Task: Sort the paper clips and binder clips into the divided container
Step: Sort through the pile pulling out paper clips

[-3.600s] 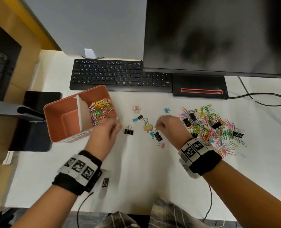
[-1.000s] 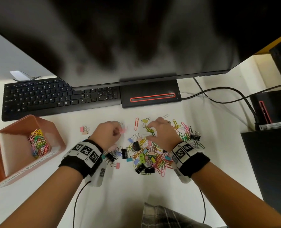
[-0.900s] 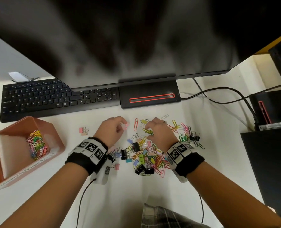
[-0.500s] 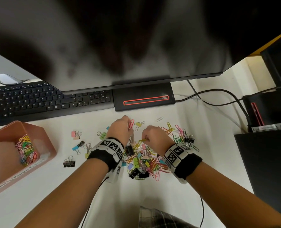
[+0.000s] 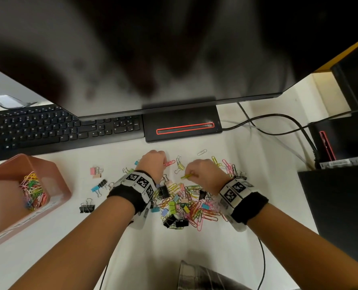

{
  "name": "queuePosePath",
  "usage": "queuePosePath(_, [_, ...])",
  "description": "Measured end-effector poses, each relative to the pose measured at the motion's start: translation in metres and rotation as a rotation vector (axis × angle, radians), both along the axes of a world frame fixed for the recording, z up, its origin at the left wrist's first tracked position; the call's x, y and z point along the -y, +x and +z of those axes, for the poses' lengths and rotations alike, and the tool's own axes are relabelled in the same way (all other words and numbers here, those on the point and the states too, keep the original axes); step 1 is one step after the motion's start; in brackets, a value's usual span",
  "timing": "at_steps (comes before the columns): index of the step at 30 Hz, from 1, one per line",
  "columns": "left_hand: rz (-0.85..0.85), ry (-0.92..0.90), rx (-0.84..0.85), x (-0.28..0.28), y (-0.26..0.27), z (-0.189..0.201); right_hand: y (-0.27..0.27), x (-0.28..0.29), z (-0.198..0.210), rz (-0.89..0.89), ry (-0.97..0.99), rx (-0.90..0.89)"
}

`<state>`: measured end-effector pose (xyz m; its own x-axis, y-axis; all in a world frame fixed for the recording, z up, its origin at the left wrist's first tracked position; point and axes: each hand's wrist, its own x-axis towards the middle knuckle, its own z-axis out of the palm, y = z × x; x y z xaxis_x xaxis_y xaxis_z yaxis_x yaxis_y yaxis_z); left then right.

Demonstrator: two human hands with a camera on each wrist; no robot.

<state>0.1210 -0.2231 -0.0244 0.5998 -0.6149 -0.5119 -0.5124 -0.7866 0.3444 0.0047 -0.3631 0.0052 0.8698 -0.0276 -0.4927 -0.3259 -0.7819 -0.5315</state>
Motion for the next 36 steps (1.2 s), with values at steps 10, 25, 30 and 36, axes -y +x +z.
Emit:
queuePosePath(10, [-0.119, -0.232, -0.014, 0.008, 0.000, 0.013, 0.019, 0.064, -0.006, -0.107, -0.149, 0.037])
queuePosePath(25, [-0.248, -0.071, -0.007, 0.028, 0.000, 0.002, 0.025, 0.056, -0.011, -0.046, -0.145, -0.007])
queuePosePath(30, [-0.191, -0.073, 0.001, 0.027, -0.004, 0.007, 0.015, 0.059, -0.001, -0.012, -0.132, 0.006])
queuePosePath(36, [-0.130, -0.070, -0.010, 0.024, -0.006, 0.007, 0.000, 0.029, 0.000, 0.161, -0.159, 0.003])
